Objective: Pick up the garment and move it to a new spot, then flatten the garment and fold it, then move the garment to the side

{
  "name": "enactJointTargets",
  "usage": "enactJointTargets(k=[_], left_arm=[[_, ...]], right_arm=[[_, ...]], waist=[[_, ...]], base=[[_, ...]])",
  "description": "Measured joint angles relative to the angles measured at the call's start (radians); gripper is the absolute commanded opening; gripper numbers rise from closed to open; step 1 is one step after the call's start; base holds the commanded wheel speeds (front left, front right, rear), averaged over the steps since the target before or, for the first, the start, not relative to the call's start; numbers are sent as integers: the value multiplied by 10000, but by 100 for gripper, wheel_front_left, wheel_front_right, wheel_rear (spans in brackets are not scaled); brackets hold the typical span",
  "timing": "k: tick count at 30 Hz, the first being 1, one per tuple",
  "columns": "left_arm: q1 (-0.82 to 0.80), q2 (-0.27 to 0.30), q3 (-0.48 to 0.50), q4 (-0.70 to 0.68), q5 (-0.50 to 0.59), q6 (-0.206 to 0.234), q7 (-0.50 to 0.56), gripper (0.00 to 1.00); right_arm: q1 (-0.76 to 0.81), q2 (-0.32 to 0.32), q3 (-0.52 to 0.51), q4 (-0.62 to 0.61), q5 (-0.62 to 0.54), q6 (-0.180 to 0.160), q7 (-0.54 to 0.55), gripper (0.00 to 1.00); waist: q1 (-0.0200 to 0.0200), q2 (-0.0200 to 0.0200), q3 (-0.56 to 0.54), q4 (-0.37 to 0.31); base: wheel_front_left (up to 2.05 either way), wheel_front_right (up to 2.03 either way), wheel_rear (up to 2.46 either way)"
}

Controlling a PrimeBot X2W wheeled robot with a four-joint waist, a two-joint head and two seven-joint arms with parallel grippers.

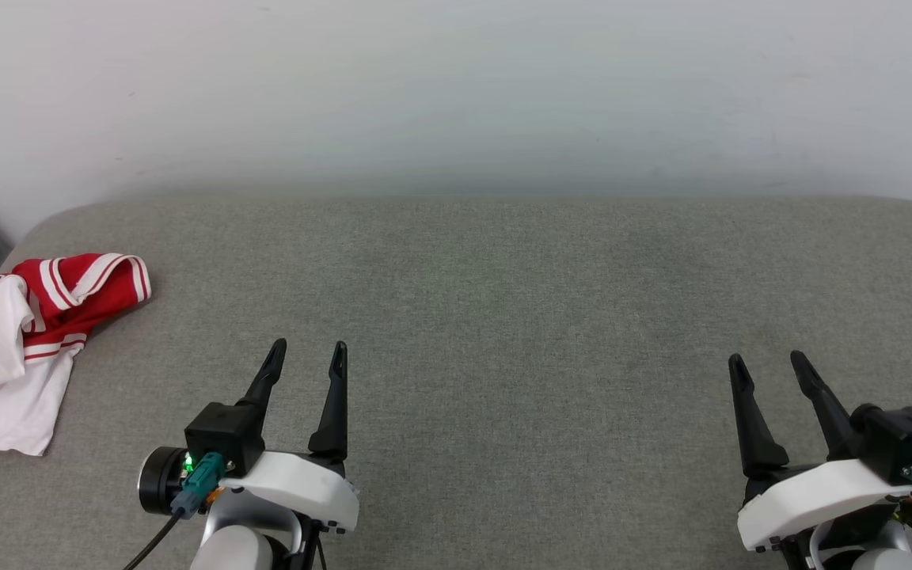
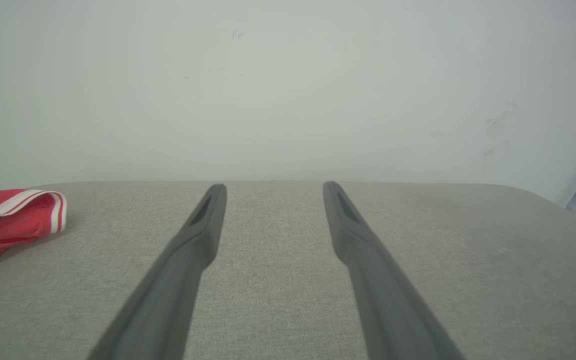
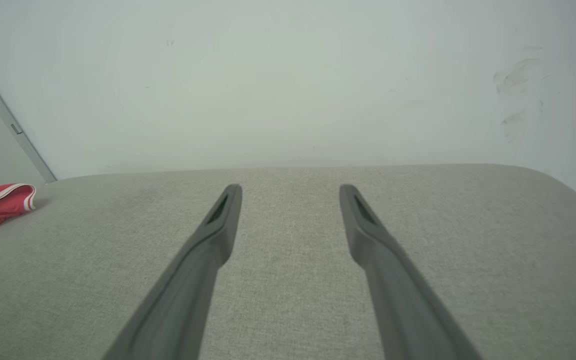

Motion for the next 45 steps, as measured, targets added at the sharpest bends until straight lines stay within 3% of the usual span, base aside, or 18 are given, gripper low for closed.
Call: enactJointTargets(k=[19, 34, 45], left_arm=[[-87, -94, -54, 483, 853, -178, -326, 100], [-156, -142, -8, 880, 639, -215, -349, 100], [-427, -157, 165, 988, 270, -105, -351, 100]], right_arm=[[82, 0, 19, -86, -930, 0, -125, 100], [86, 0, 6, -19, -863, 0, -132, 100], [90, 2, 169, -276, -922, 0, -59, 100]], waist=[[0, 0, -32, 37], [0, 0, -95, 196], [0, 0, -64, 1123]], base=[[0, 0, 0], [0, 0, 0], [0, 0, 0]])
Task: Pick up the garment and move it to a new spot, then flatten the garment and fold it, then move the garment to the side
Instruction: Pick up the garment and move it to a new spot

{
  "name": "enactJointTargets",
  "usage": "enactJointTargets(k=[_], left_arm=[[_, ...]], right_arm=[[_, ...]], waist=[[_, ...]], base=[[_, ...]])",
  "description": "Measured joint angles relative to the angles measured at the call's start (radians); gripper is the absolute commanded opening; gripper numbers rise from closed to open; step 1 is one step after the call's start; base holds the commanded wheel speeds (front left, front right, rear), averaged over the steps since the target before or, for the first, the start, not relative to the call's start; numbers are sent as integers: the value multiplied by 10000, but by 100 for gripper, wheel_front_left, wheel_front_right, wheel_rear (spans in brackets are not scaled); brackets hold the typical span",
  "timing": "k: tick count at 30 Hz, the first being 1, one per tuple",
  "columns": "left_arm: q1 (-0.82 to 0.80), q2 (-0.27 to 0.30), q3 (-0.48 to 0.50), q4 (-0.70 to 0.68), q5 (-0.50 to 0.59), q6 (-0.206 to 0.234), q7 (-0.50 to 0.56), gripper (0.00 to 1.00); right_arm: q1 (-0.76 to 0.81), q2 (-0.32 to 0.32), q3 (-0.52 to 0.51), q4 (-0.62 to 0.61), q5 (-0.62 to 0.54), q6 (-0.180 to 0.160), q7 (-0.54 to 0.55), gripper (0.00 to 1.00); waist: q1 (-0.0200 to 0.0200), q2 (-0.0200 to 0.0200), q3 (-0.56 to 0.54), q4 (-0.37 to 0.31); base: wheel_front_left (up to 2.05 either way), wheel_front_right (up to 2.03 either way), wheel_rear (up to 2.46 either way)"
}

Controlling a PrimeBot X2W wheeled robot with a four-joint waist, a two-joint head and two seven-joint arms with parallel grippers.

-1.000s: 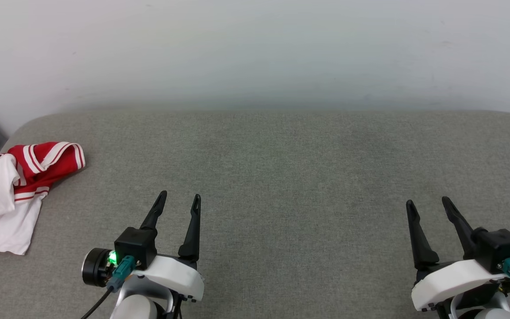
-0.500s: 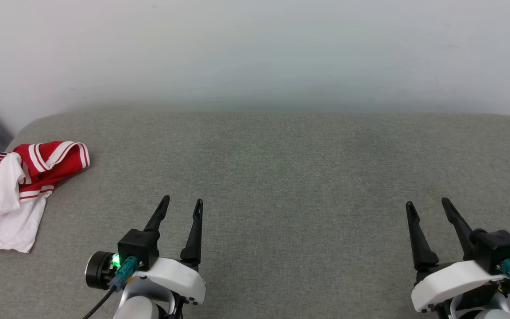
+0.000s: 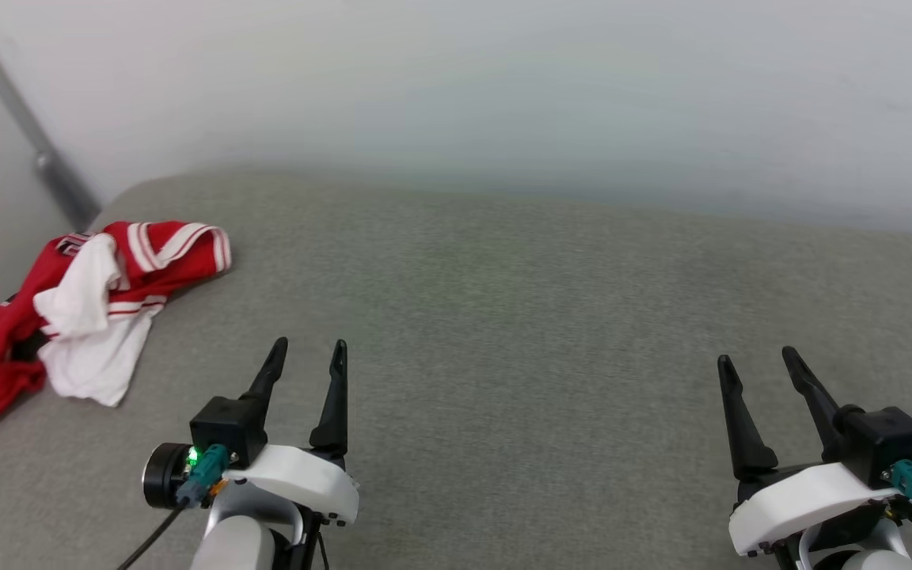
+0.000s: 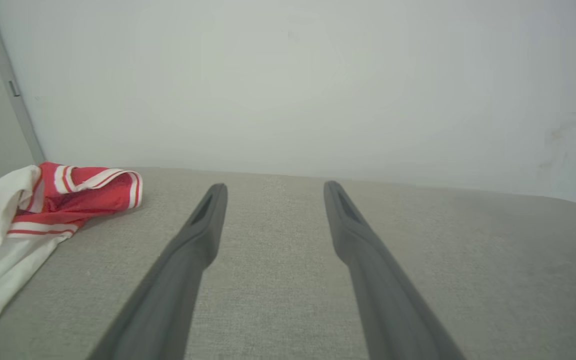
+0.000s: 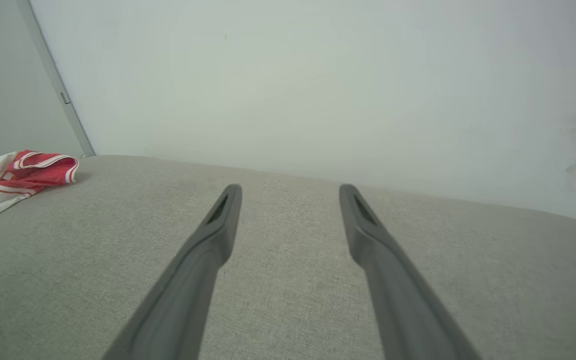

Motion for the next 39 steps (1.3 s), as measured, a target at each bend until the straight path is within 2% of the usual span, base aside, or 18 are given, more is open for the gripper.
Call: enactJointTargets(k=[14, 22, 30, 39], left_arm=[[-20, 134, 922, -59, -58, 90, 0, 100], [69, 134, 1348, -121, -63, 58, 0, 100], [124, 96, 1501, -134, 12, -15, 0, 100], [-378, 81, 1737, -8, 4, 4, 0, 100]], right_arm=[[-120, 4, 673, -132, 69, 0, 98, 100], [-174, 8, 834, -267, -31, 0, 236, 100], [-272, 6, 884, -395, -138, 0, 362, 100], [-557, 8, 965, -512, -259, 0, 504, 100]], waist=[[0, 0, 116, 2257], [0, 0, 253, 3187], [0, 0, 452, 3412], [0, 0, 797, 3183]], base=[[0, 0, 0], [0, 0, 0], [0, 0, 0], [0, 0, 0]])
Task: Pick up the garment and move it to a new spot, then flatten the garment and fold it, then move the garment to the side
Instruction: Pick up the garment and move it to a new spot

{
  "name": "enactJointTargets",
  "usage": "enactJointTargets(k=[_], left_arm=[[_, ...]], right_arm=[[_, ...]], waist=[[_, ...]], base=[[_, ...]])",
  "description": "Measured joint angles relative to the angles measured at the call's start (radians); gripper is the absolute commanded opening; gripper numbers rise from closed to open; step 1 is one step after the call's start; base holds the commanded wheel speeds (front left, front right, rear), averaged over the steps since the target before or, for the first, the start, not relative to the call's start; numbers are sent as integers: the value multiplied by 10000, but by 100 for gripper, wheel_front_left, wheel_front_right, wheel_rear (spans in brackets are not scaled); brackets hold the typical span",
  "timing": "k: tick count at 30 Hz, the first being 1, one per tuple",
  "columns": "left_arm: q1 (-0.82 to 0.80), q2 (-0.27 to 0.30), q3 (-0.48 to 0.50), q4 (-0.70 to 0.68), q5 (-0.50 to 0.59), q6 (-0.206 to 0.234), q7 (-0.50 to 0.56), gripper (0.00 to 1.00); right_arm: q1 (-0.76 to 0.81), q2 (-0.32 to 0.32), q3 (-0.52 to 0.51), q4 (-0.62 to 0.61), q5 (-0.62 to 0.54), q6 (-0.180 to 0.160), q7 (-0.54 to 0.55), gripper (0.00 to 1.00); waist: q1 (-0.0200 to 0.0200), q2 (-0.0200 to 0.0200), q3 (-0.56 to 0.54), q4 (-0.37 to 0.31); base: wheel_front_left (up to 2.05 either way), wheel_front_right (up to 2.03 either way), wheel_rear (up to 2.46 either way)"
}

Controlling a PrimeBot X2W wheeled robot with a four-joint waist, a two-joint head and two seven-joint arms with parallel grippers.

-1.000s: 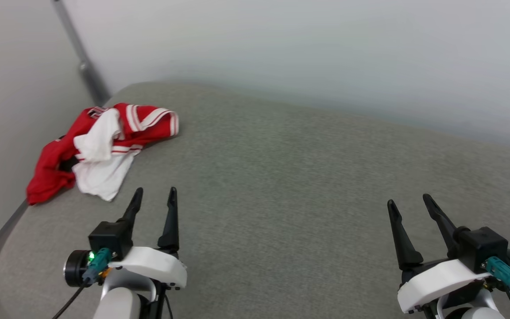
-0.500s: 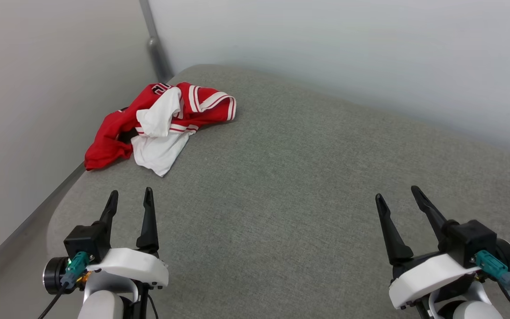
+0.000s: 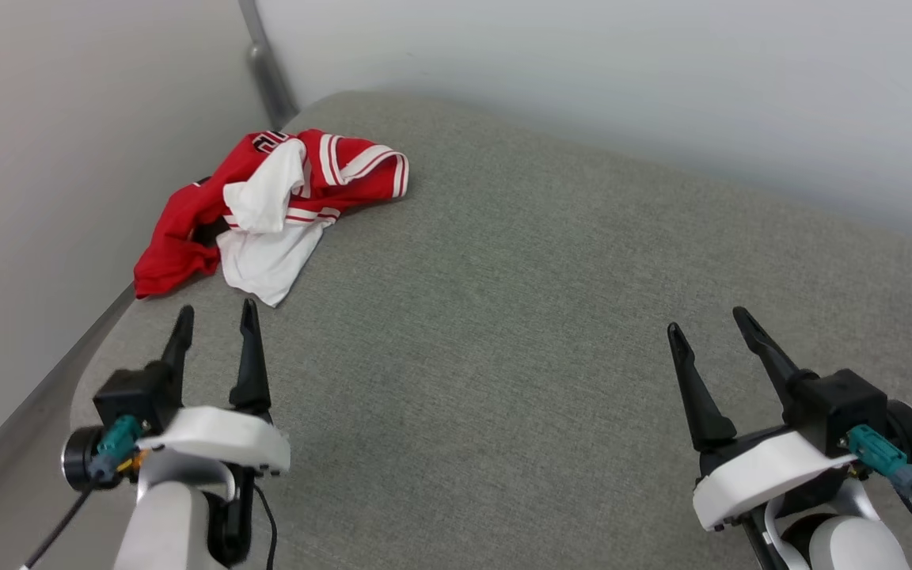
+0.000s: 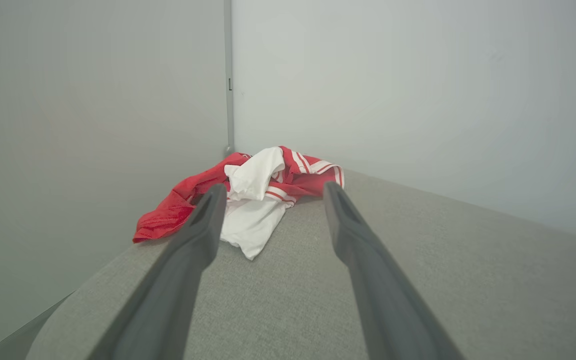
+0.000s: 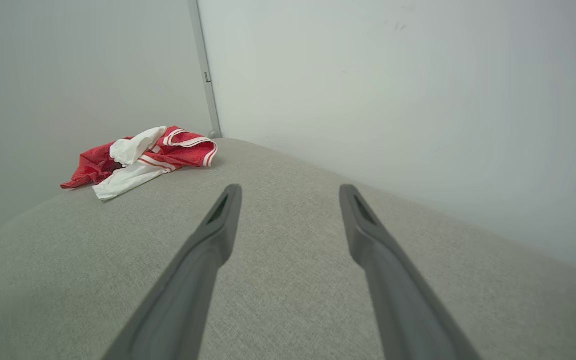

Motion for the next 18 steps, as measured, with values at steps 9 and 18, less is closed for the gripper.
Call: enactJointTargets(k=[9, 18], left_arm=[[-2848, 773, 671, 301, -585, 69, 594, 100], [-5474, 2742, 1407, 462, -1162, -40, 3101, 100]], right_arm=[[-808, 4, 52, -454, -658, 0, 334, 100], [-1589, -21, 81, -510, -834, 2, 247, 100]], waist=[[0, 0, 1089, -688], [1, 0, 2475, -1891]], base=[[0, 0, 0], [0, 0, 0]])
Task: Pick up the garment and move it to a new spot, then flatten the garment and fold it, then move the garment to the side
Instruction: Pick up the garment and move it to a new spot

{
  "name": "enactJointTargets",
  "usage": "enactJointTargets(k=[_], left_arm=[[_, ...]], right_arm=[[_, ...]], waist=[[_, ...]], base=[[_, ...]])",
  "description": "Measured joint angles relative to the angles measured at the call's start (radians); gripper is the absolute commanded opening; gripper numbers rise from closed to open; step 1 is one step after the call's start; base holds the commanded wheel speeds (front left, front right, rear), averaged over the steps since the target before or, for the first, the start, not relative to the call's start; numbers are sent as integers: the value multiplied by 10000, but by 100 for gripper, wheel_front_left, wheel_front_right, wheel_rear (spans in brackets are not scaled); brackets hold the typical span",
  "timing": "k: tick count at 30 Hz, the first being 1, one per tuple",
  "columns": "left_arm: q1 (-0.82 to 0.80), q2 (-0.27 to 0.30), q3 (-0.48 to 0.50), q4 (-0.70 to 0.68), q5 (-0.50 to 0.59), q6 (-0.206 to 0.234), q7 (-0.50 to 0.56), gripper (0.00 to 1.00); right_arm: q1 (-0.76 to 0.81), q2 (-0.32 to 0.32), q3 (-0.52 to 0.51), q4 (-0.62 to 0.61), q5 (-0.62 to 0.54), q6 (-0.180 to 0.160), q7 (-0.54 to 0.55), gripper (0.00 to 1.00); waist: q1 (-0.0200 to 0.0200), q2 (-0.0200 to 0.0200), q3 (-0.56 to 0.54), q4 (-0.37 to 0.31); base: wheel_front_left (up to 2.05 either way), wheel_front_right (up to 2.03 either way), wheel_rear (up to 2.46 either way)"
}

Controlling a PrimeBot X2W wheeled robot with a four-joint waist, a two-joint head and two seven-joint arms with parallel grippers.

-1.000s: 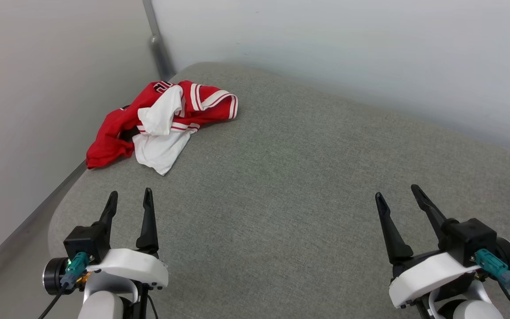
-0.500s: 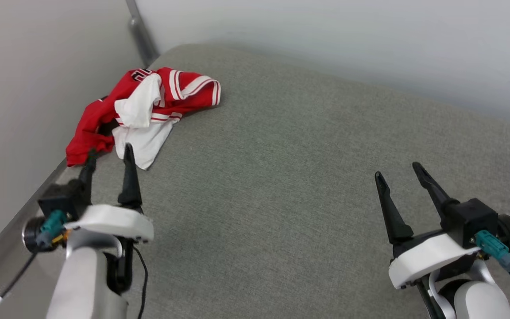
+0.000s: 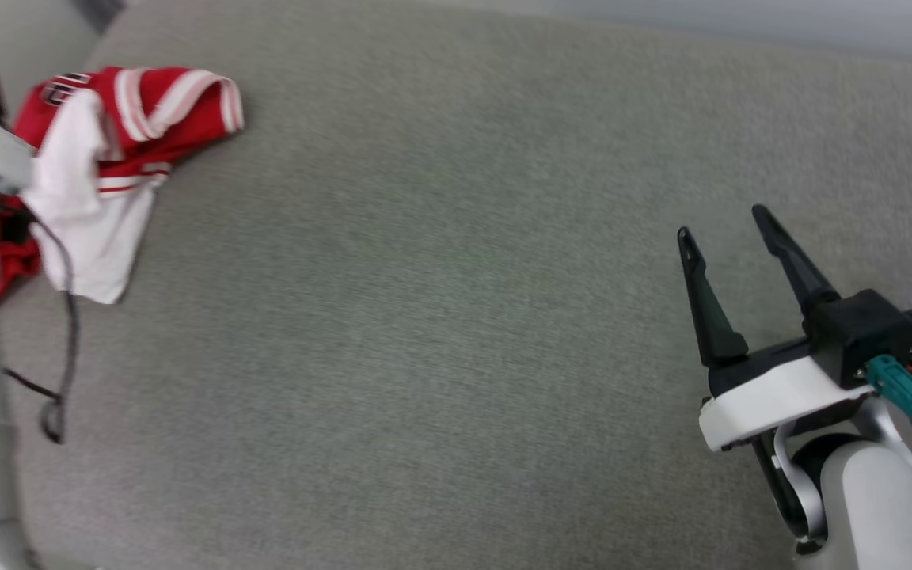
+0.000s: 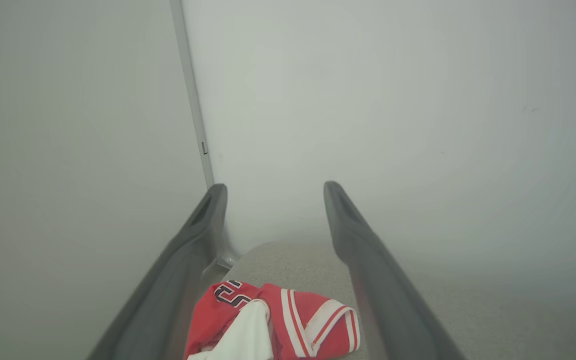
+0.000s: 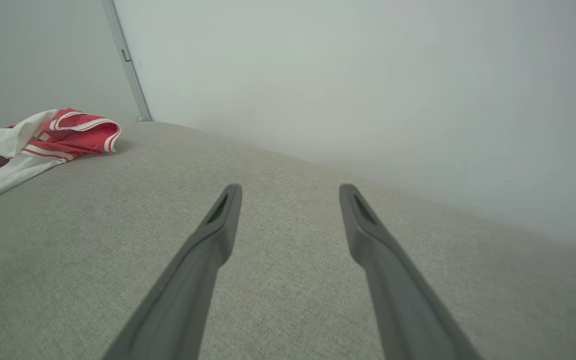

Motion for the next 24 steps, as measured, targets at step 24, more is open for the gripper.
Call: enactJointTargets(k=[24], left_arm=[[121, 2989, 1935, 2265, -2717, 84, 7766, 100]], right_arm=[[-1492, -50, -71, 79, 88, 0, -594, 100]], waist=[[0, 0, 3389, -2112]], base=[[0, 0, 0]])
